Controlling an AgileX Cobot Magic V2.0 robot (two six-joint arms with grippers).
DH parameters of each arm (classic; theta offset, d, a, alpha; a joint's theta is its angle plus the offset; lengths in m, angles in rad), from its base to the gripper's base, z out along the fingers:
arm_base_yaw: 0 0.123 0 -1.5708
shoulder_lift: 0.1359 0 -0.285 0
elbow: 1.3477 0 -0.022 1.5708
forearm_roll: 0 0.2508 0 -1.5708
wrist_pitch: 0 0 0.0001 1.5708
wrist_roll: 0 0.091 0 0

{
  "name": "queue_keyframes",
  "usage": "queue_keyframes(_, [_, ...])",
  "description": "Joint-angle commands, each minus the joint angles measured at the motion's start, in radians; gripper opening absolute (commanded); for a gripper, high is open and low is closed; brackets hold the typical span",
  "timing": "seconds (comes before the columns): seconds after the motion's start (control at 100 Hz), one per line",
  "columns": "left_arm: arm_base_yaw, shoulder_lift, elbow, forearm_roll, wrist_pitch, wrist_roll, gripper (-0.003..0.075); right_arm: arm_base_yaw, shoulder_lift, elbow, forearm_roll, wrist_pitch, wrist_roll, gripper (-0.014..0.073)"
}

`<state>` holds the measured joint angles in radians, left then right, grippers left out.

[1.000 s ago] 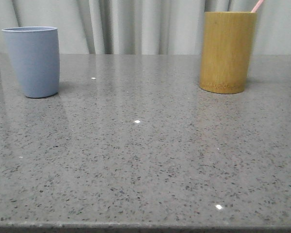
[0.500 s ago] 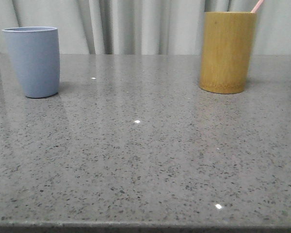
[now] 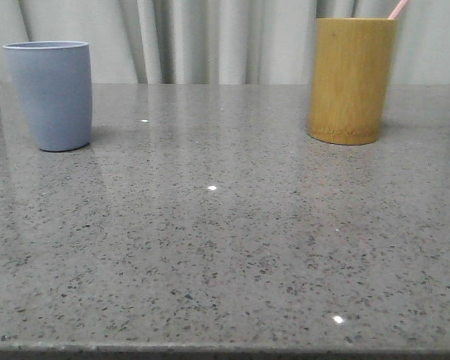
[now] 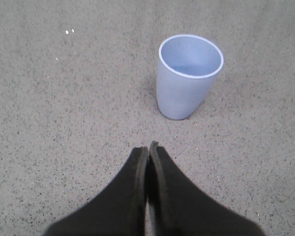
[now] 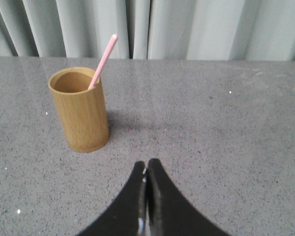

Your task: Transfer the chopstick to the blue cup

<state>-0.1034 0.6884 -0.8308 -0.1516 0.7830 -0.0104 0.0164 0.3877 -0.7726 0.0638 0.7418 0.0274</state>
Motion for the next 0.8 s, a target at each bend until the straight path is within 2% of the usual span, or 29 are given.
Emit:
queue_keyframes(0.0, [-0.002, 0.01, -0.038, -0.018, -0.052, -0.012, -0.0019, -0.005, 0.018, -0.031, 0.0, -0.056, -0.002, -0.0069])
queue_keyframes(0.2, [-0.002, 0.01, -0.038, -0.018, -0.052, -0.012, -0.0018, -0.005, 0.018, -0.031, 0.0, -0.049, -0.002, -0.0046])
queue_keyframes(0.3, [-0.002, 0.01, -0.038, -0.02, -0.052, -0.012, 0.0001, -0.005, 0.018, -0.031, 0.001, -0.044, -0.002, 0.0065])
queue_keyframes(0.39, [-0.002, 0.01, -0.038, -0.02, -0.052, -0.002, 0.0103, -0.005, 0.018, -0.031, 0.001, -0.039, -0.002, 0.0232])
queue_keyframes(0.51, [-0.002, 0.01, -0.038, -0.02, -0.052, 0.01, 0.0347, -0.005, 0.018, -0.031, 0.001, -0.036, -0.002, 0.0456])
queue_keyframes(0.56, [-0.002, 0.01, -0.038, -0.02, -0.049, 0.026, 0.0466, -0.005, 0.018, -0.031, 0.001, -0.036, -0.002, 0.0517])
queue_keyframes(0.61, [-0.002, 0.01, -0.038, -0.02, -0.049, 0.026, 0.0538, -0.005, 0.018, -0.031, 0.001, -0.036, -0.002, 0.0551])
queue_keyframes(0.66, [-0.002, 0.01, -0.038, -0.02, -0.047, 0.026, 0.0566, -0.005, 0.018, -0.031, 0.001, -0.036, -0.002, 0.056])
queue_keyframes(0.79, [-0.002, 0.01, -0.038, -0.054, -0.046, 0.026, 0.0566, -0.005, 0.018, -0.031, 0.001, -0.036, -0.002, 0.056])
